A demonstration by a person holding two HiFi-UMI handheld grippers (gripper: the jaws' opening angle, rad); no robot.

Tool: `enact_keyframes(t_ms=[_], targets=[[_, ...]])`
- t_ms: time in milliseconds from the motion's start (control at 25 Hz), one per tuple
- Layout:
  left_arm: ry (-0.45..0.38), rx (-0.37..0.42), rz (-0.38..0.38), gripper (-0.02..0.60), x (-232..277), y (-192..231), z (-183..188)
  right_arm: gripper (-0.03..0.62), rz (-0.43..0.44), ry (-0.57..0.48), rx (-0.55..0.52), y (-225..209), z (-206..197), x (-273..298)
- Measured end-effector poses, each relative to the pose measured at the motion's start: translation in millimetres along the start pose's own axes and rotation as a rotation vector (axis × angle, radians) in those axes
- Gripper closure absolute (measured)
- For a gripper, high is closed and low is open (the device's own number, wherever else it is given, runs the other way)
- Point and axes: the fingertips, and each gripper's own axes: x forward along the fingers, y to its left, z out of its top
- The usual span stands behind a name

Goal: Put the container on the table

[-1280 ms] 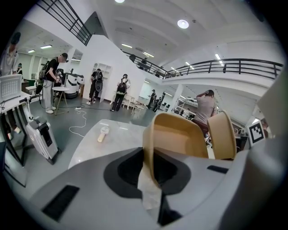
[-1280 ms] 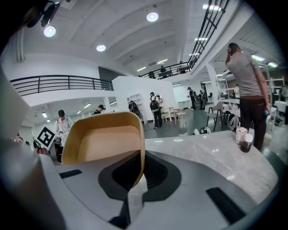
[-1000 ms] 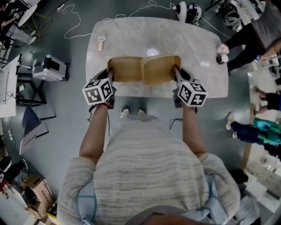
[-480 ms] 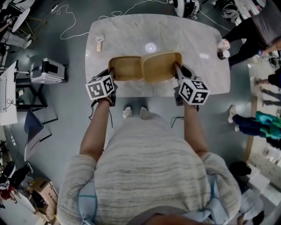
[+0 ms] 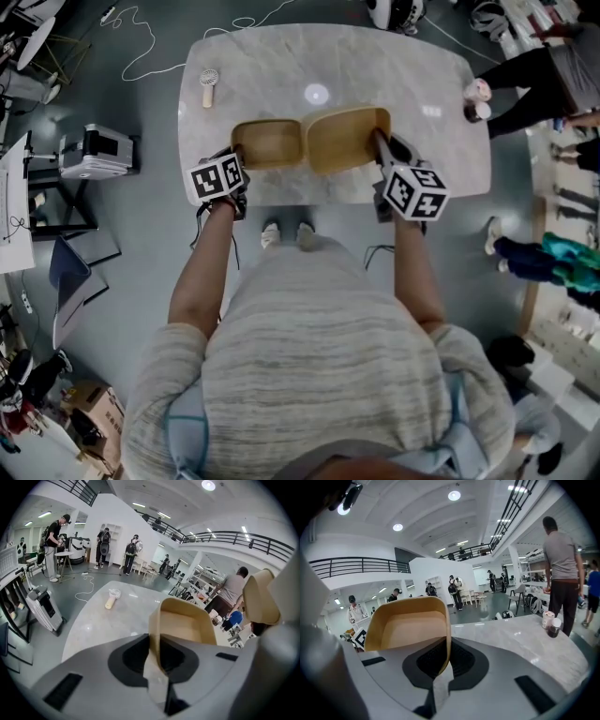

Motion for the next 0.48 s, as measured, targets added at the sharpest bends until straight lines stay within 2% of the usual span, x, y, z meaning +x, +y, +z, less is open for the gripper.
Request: enact_keyframes(t_ms=[200,480], targets=[[0.051,-0.039,0.008,0.543,17.6,13.9,-14.8,0.589,-0.006,0.005,0.001,2.4,-1.4,3.9],[0.118,-0.039,0.034,0.543,38.0,25.6,-35.1,0.589,-0.017,0.02,0.001,2.6,-5.8,3.3]])
